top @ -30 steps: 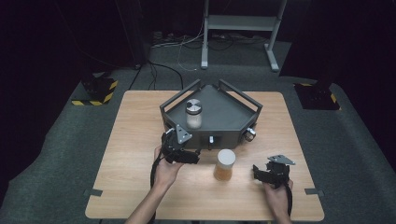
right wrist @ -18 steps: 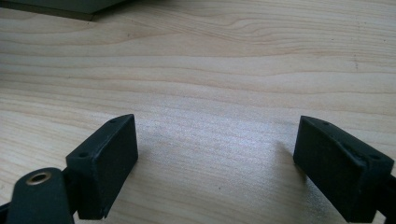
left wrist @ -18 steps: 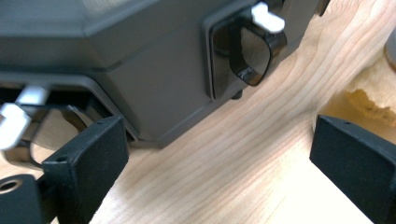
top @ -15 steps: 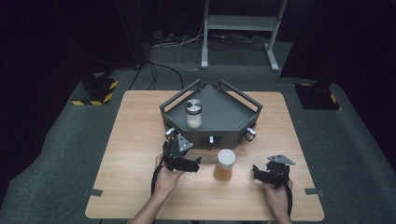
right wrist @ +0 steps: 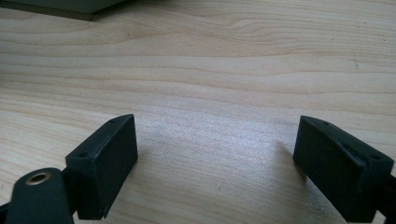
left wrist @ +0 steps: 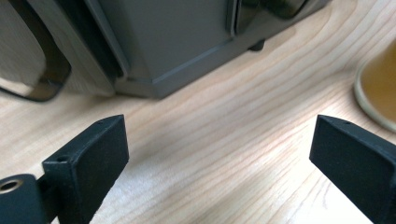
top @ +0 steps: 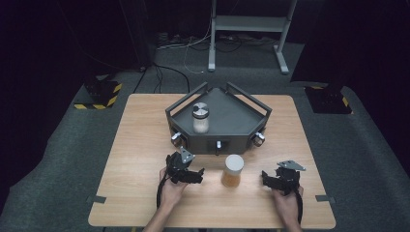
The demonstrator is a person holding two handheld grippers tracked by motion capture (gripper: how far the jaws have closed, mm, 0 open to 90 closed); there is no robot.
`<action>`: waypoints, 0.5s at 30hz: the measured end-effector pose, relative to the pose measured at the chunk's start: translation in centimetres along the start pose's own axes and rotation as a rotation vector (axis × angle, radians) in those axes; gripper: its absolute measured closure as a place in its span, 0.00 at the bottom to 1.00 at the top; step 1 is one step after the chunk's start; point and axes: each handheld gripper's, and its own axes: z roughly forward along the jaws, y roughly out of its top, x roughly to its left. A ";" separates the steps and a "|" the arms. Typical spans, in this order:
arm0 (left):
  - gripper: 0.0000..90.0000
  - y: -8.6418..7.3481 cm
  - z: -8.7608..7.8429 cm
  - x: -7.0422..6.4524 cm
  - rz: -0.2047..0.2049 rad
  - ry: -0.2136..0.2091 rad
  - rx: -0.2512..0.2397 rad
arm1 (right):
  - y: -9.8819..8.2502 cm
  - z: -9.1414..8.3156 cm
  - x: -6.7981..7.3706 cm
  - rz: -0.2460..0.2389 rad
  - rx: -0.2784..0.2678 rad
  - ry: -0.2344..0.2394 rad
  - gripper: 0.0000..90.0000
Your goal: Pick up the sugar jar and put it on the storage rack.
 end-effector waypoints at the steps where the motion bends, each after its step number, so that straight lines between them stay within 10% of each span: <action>1: 0.05 -0.2 0.2 0.0 0.002 0.004 0.007 | 0.0 0.0 0.0 0.000 0.000 0.000 0.15; 15: 0.05 -1.5 1.6 0.5 -0.052 0.006 0.036 | 0.0 0.0 0.0 0.000 0.000 0.000 0.15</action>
